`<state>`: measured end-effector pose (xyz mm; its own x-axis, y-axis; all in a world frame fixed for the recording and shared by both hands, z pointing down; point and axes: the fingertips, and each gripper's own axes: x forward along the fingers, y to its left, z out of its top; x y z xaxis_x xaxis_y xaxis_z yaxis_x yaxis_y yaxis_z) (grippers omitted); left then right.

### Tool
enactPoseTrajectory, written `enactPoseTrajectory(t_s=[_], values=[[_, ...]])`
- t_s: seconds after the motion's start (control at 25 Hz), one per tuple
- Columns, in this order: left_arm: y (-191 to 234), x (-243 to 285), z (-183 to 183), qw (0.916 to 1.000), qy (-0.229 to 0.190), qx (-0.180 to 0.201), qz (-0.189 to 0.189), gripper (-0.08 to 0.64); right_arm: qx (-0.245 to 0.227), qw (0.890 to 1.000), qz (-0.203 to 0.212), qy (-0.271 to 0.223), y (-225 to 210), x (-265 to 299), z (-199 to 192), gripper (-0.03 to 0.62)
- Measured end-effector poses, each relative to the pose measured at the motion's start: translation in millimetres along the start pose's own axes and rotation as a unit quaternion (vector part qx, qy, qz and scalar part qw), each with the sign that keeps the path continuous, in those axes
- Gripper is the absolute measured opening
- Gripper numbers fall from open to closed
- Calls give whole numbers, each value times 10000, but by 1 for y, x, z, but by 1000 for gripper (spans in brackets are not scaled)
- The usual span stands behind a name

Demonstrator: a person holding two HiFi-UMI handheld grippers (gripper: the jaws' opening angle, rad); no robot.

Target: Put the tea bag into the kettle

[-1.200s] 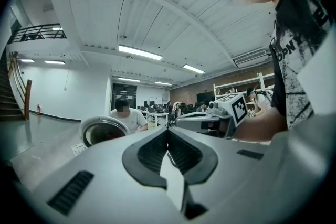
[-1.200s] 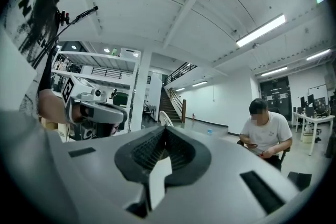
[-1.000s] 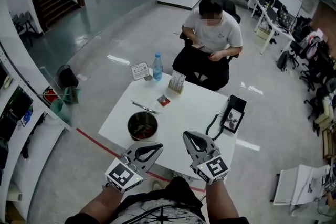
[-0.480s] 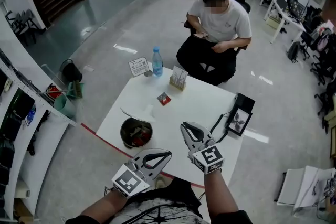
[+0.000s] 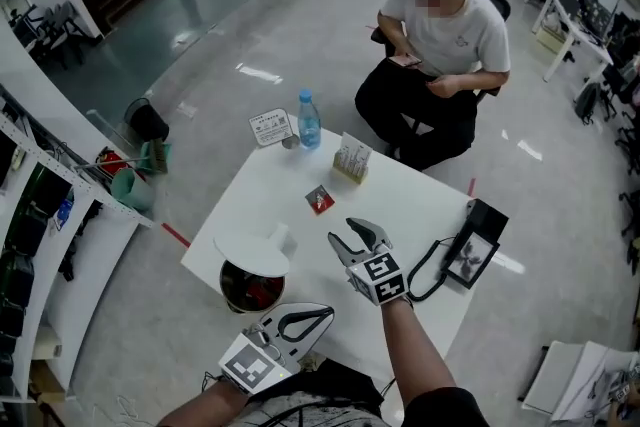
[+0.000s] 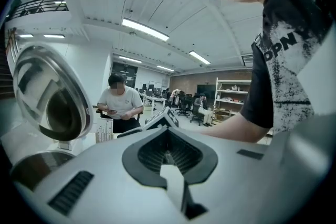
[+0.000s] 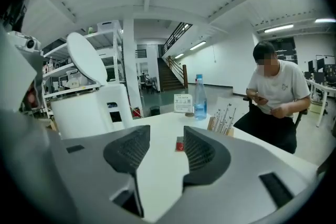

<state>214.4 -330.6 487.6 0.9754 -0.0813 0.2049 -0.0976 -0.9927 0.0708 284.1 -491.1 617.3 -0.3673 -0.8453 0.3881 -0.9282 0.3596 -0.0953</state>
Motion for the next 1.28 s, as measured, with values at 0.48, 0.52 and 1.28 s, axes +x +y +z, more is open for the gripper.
enactPoseTrajectory(t_s=[0.48,0.52,1.28], values=[[23,31,-13,9948,344,-920,281,8,-302,9911,87,1294,-45,130,-45,264],[23,35,-14,9939,348,-1016,263,9,-311,9898,92,1385,-46,137,-48,264],[28,35,-22,9884,394,-1435,305,9,-502,9761,37,2115,-54,173,-77,141]])
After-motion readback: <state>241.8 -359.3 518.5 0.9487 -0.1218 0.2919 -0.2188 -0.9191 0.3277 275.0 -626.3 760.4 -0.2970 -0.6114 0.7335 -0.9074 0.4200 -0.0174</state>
